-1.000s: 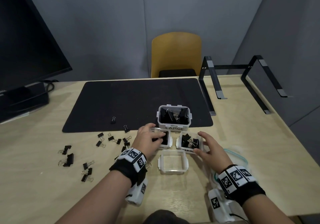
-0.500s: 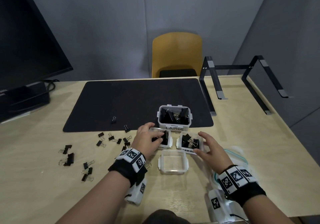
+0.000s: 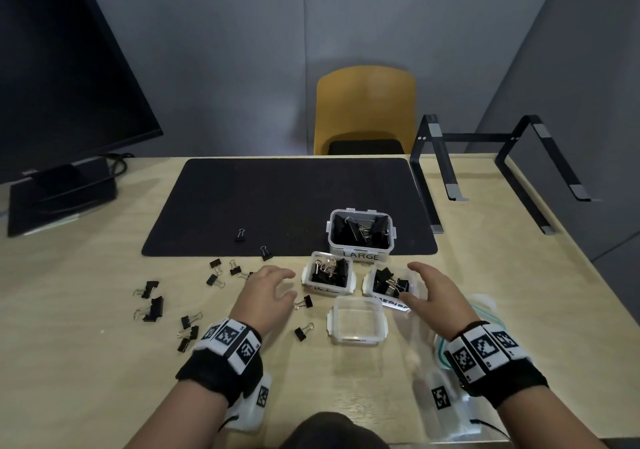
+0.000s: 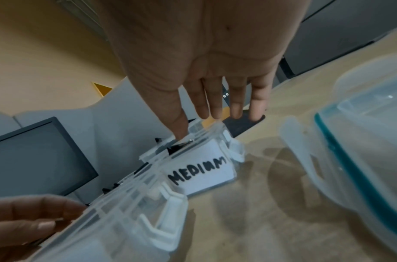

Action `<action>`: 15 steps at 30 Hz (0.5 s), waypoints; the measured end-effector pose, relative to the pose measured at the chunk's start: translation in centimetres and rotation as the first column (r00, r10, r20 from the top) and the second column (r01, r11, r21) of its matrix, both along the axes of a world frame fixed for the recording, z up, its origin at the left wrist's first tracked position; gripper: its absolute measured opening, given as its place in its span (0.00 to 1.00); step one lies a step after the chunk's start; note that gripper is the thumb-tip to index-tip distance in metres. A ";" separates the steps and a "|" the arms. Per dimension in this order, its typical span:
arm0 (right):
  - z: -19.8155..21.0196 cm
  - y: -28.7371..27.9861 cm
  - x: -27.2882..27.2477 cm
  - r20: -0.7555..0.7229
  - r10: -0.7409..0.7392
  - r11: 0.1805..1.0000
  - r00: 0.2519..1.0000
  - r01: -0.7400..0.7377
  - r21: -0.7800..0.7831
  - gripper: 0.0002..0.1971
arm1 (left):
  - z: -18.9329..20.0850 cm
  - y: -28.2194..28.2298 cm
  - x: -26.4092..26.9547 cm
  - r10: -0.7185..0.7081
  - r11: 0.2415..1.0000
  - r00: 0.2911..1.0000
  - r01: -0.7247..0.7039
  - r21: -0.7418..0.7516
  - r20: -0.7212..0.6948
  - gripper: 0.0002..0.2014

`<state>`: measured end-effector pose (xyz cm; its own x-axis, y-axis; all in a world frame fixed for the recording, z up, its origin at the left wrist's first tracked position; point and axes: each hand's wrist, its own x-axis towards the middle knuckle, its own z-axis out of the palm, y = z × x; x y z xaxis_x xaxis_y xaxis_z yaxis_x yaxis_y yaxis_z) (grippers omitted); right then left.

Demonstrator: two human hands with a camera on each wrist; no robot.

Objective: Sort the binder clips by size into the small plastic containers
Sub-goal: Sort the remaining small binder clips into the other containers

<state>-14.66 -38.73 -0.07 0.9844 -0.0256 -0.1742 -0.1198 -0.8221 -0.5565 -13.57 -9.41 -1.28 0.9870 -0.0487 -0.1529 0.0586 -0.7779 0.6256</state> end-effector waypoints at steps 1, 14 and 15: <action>0.2 0.3 -0.1 0.020 -0.001 1.000 1.000 0.001 -0.021 0.27 | 0.0 0.6 -0.2 0.003 1.000 1.000 -0.003 0.014 -0.013 0.17; 3.2 10.8 -3.4 0.154 0.124 0.982 0.980 -0.143 0.126 0.17 | 0.4 6.4 -2.1 -0.058 0.989 0.989 0.075 0.126 -0.134 0.17; 3.2 11.8 -3.6 0.138 0.139 0.980 0.981 -0.156 0.123 0.17 | 0.4 6.8 -2.2 -0.062 0.988 0.988 0.080 0.129 -0.139 0.18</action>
